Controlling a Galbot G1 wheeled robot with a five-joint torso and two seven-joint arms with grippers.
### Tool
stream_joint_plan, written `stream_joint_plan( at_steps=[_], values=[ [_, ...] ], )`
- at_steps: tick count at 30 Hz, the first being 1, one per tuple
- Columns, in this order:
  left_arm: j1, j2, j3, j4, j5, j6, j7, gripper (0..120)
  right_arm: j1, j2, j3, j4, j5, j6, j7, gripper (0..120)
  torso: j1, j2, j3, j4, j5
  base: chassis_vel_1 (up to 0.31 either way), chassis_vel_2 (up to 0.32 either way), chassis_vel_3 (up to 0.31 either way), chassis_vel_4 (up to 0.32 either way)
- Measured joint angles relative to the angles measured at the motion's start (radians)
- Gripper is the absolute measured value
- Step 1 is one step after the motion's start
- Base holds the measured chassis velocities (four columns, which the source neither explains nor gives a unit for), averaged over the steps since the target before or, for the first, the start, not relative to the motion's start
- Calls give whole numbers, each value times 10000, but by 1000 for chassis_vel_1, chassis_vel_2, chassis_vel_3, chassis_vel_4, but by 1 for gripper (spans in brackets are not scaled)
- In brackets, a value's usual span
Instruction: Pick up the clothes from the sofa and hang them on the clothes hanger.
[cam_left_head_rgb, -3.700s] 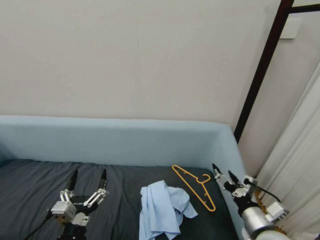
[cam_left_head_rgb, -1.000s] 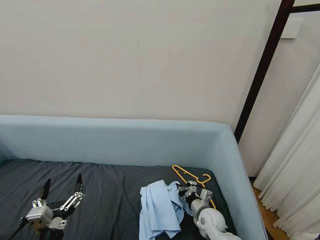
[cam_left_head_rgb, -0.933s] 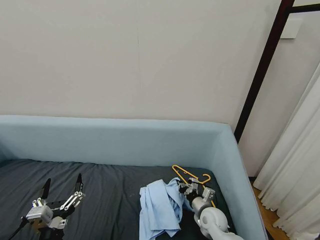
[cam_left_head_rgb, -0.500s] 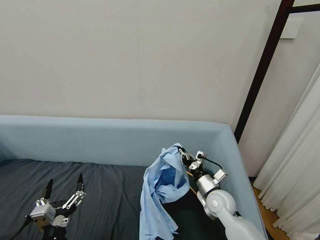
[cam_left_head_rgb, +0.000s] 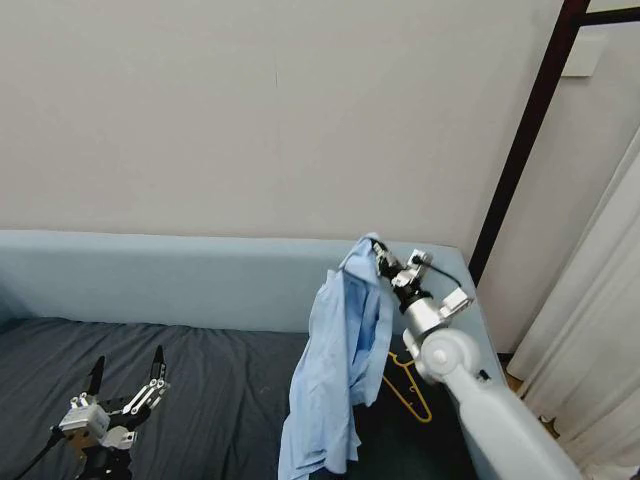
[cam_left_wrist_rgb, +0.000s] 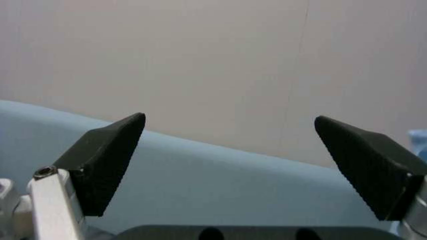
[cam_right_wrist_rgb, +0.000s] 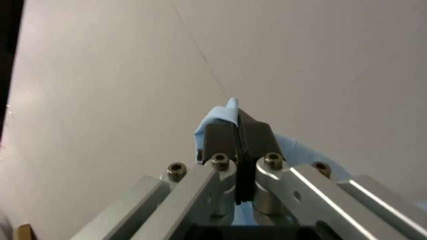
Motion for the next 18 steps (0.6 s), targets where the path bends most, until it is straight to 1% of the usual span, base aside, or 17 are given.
stream_joint_plan(
  at_steps=[1, 2, 5, 6, 10, 11, 15, 16, 18],
  values=[
    [0, 0, 0, 0, 0, 0, 0, 100, 0, 0, 0, 0, 0, 0, 0, 0, 0, 0, 0, 0, 0, 0, 0, 0, 0],
    [-5, 1, 1, -5, -4, 0, -5, 100, 236, -165, -24, 191, 199, -61, 113, 0, -1, 0, -1, 0, 0, 0, 0, 0, 0],
    [-13, -18, 2, -41, -12, 0, -20, 100, 1576, -1151, -248, 701, 1120, -254, 294, 0, 0, 0, 0, 2, 1, 0, 0, 0, 0],
    [-13, -18, 2, -41, -12, 0, -20, 100, 1576, -1151, -248, 701, 1120, -254, 294, 0, 0, 0, 0, 2, 1, 0, 0, 0, 0],
    [-6, -70, 20, -160, -9, 0, -24, 100, 3136, -2124, -465, 948, 1983, -442, 518, 0, 0, 0, -1, 0, 3, 0, 0, 0, 0],
    [-6, -70, 20, -160, -9, 0, -24, 100, 3136, -2124, -465, 948, 1983, -442, 518, 0, 0, 0, -1, 0, 3, 0, 0, 0, 0],
    [8, -130, 54, -276, 15, 0, -26, 100, 4408, -2783, -955, 1038, 2397, -610, 631, 0, -1, 0, -2, -1, 3, 0, 0, 0, 0],
    [8, -130, 54, -276, 15, 0, -26, 100, 4408, -2783, -955, 1038, 2397, -610, 631, 0, -1, 0, -2, -1, 3, 0, 0, 0, 0],
    [10, -169, 85, -322, 29, -2, -26, 100, 5058, -2978, -1363, 796, 2420, -681, 491, 0, -1, 1, -1, 1, 1, 0, 0, 0, 0]
  ],
)
